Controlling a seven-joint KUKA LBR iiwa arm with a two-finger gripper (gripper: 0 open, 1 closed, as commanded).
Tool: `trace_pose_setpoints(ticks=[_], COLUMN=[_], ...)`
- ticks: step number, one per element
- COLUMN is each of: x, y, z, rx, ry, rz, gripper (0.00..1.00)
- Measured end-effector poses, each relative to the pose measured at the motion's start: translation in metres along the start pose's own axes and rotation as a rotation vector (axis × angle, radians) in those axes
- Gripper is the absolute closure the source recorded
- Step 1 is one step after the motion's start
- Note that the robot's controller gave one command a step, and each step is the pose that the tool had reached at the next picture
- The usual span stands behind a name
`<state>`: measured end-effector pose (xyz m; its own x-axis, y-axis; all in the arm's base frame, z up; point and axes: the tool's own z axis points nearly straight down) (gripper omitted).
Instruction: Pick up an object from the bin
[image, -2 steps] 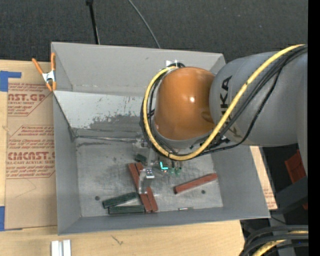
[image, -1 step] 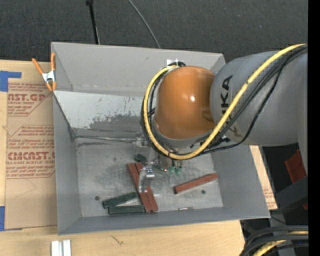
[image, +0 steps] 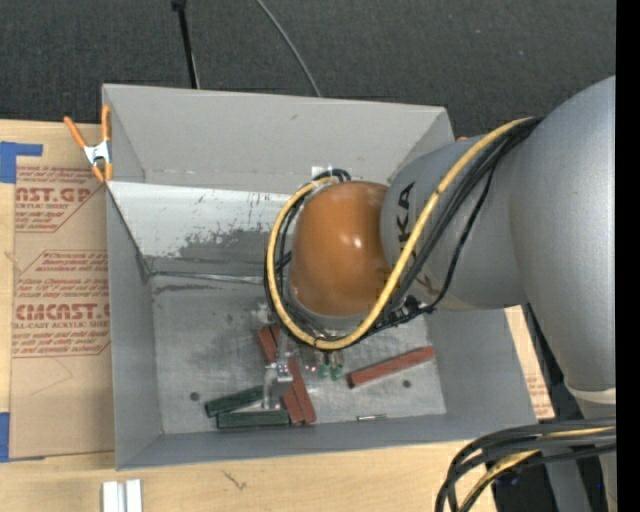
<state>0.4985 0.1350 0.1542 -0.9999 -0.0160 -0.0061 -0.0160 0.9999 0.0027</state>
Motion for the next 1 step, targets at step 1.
trace_pose_setpoints(ticks=[1], x=[0.0191], y=[0.0058], z=[0.0817], rx=[0.002], ry=[0.012], rz=[-0.139], gripper=[1.0])
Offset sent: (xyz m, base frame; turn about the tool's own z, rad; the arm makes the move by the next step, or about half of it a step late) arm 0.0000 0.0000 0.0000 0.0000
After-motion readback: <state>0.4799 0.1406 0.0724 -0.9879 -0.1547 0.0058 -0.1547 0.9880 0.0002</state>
